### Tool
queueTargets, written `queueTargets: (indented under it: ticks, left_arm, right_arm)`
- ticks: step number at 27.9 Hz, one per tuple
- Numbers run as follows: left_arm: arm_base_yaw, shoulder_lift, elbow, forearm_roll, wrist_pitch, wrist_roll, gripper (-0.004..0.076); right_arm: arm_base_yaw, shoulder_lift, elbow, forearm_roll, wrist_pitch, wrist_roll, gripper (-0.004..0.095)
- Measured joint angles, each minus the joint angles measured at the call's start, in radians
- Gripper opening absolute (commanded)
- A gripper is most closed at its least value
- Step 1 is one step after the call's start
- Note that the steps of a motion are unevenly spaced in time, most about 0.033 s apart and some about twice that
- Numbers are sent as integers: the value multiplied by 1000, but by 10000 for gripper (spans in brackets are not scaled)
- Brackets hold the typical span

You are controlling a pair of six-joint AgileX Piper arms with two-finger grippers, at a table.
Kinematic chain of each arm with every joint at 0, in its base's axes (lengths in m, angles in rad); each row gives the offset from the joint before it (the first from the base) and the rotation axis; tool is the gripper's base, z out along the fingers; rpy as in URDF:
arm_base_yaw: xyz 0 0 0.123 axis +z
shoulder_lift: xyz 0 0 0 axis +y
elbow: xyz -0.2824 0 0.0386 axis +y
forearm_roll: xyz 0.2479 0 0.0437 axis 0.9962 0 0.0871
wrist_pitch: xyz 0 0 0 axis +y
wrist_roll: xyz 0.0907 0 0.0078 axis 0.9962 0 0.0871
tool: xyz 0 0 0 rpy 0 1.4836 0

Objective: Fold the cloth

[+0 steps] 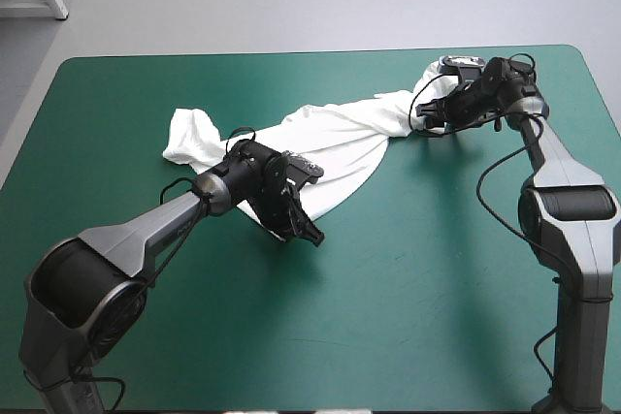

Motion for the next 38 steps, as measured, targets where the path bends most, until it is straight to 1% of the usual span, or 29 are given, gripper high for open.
queueTargets:
  ticks: [2,3,7,11,16,19,23,27,31,34,38]
  left_arm:
    - [0,0,0,4,0,0,19]
    - [0,0,0,5,0,0,19]
    - [0,0,0,7,-4,0,19]
    - [-5,-5,0,26,-4,-4,19]
    - [-19,-53,25,104,-35,-74,19]
    - [-19,-92,48,234,-39,-131,19]
    - [-13,-226,33,421,9,-212,19]
    - [-13,-362,-79,542,69,-231,19]
    - [-13,-472,-272,649,139,-232,19]
    - [-13,-523,-440,723,189,-180,19]
    - [-13,-548,-685,835,253,-104,19]
  right_arm:
    - [11,3,0,7,-6,-1,95]
    - [15,5,0,9,-8,-1,-14]
    - [17,8,-3,15,-9,2,-17]
    - [17,4,-44,15,18,15,-17]
    - [17,-40,-157,14,66,39,-17]
    - [17,-82,-247,10,88,63,-17]
    - [17,-151,-360,-6,128,94,-17]
    - [17,-236,-456,-52,158,121,-17]
    - [17,-337,-537,-134,169,148,-17]
    - [17,-425,-569,-201,171,153,-17]
    - [17,-529,-583,-320,155,167,-17]
